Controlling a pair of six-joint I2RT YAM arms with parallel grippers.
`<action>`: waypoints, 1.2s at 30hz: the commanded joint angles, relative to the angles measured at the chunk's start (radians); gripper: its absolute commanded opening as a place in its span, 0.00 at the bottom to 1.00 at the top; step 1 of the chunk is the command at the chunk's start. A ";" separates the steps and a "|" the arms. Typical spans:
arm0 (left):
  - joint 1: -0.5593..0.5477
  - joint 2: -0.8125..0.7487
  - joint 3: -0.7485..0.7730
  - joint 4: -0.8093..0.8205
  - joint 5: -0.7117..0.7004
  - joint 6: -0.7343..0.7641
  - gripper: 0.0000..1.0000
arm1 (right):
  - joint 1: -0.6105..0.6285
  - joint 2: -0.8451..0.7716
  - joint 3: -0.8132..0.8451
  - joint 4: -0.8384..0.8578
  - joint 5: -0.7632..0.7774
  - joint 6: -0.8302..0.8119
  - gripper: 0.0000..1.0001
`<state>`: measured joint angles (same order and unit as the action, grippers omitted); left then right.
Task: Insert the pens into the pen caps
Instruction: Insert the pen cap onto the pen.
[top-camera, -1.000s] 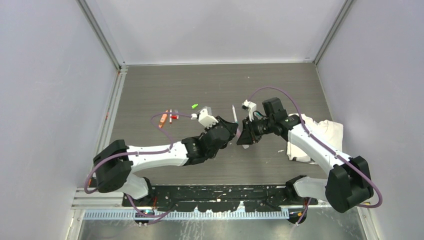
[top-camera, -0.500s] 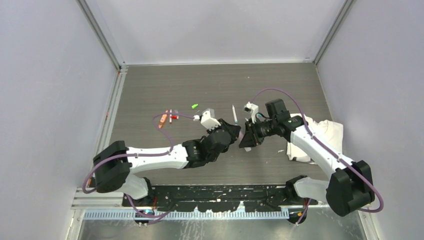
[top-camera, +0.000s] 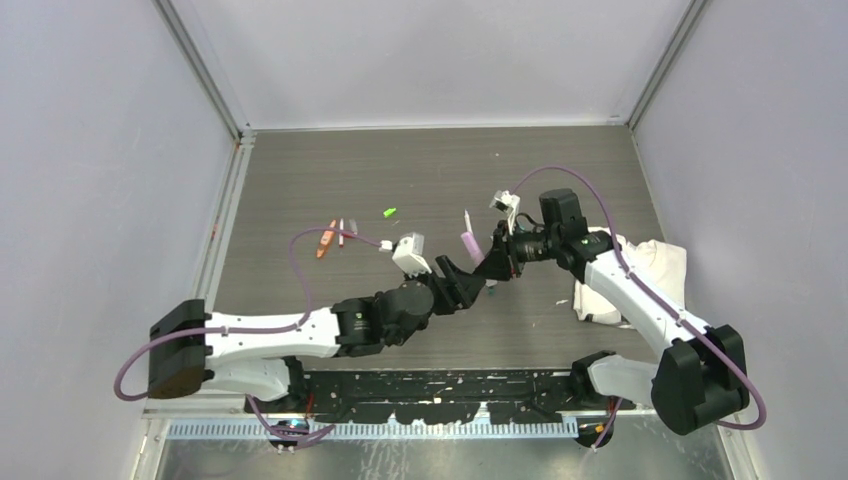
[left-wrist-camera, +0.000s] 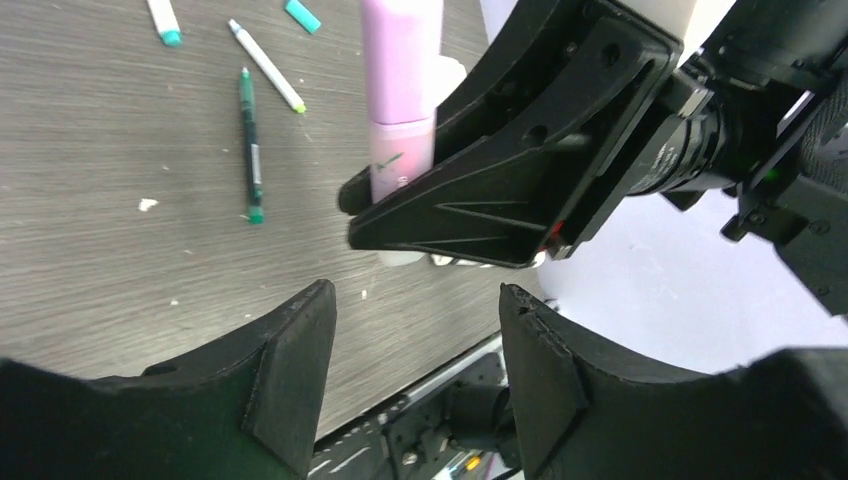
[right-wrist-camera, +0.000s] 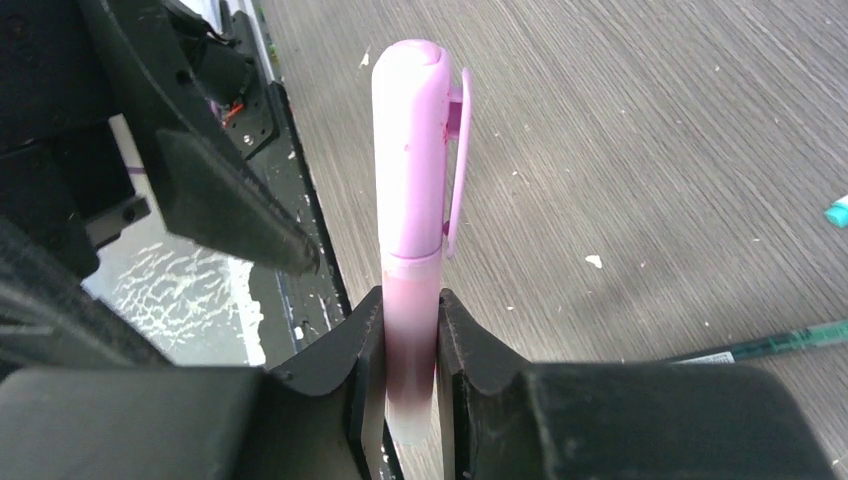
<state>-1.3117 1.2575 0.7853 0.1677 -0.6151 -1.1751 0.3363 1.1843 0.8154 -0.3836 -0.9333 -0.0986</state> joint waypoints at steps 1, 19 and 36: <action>0.003 -0.114 -0.068 0.071 0.039 0.220 0.63 | -0.023 -0.045 0.028 0.057 -0.092 0.011 0.01; 0.333 -0.116 -0.303 1.050 0.774 0.551 1.00 | -0.078 -0.094 0.054 -0.050 -0.410 -0.081 0.01; 0.386 0.197 -0.149 1.222 0.773 0.323 0.65 | -0.079 -0.097 0.065 -0.078 -0.427 -0.098 0.01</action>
<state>-0.9360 1.4067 0.5957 1.2499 0.1394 -0.7849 0.2596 1.1080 0.8417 -0.4583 -1.3300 -0.1818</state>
